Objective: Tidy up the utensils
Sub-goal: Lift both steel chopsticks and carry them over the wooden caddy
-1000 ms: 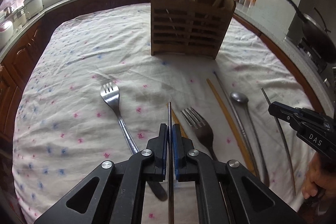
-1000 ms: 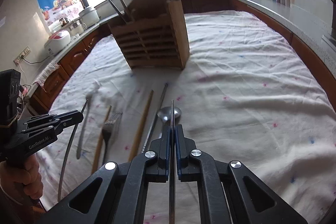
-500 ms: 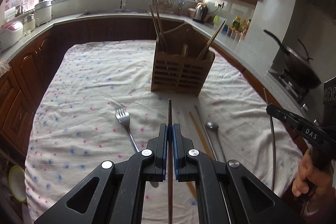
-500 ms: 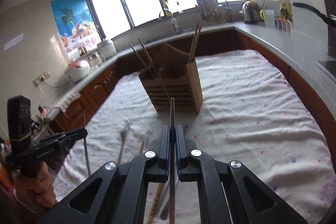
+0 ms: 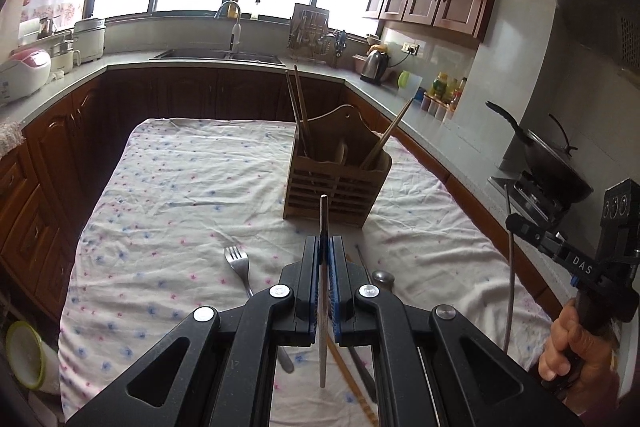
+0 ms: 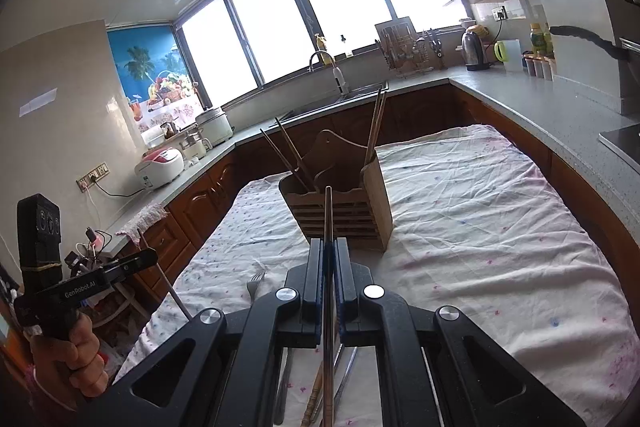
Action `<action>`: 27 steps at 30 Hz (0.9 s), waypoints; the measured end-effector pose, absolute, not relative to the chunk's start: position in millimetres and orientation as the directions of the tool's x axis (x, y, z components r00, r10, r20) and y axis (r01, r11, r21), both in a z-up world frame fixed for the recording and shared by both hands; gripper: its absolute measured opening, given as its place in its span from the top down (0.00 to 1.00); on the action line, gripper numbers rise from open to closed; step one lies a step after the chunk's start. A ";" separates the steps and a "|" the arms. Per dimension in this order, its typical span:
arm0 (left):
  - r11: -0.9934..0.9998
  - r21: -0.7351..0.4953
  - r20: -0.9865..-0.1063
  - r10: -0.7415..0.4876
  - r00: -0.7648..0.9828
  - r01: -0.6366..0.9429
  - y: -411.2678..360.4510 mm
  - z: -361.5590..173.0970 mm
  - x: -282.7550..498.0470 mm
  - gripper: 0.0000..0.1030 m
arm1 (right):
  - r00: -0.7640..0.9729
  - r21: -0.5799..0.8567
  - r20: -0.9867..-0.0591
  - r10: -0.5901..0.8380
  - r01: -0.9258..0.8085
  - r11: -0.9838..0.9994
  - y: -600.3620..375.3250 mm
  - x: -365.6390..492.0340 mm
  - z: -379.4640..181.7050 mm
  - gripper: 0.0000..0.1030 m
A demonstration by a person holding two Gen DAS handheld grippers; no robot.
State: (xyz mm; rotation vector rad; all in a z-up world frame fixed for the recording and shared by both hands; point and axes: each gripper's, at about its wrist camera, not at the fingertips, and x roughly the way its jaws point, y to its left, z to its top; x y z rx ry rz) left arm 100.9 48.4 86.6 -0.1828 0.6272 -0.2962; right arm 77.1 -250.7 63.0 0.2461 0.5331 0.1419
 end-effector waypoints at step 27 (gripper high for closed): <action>0.941 -0.266 -0.523 -0.325 0.788 0.211 48.8 94.8 118.9 0.97 | 0.881 0.227 -0.436 0.182 -0.087 0.970 -244.2 85.1 73.2 0.95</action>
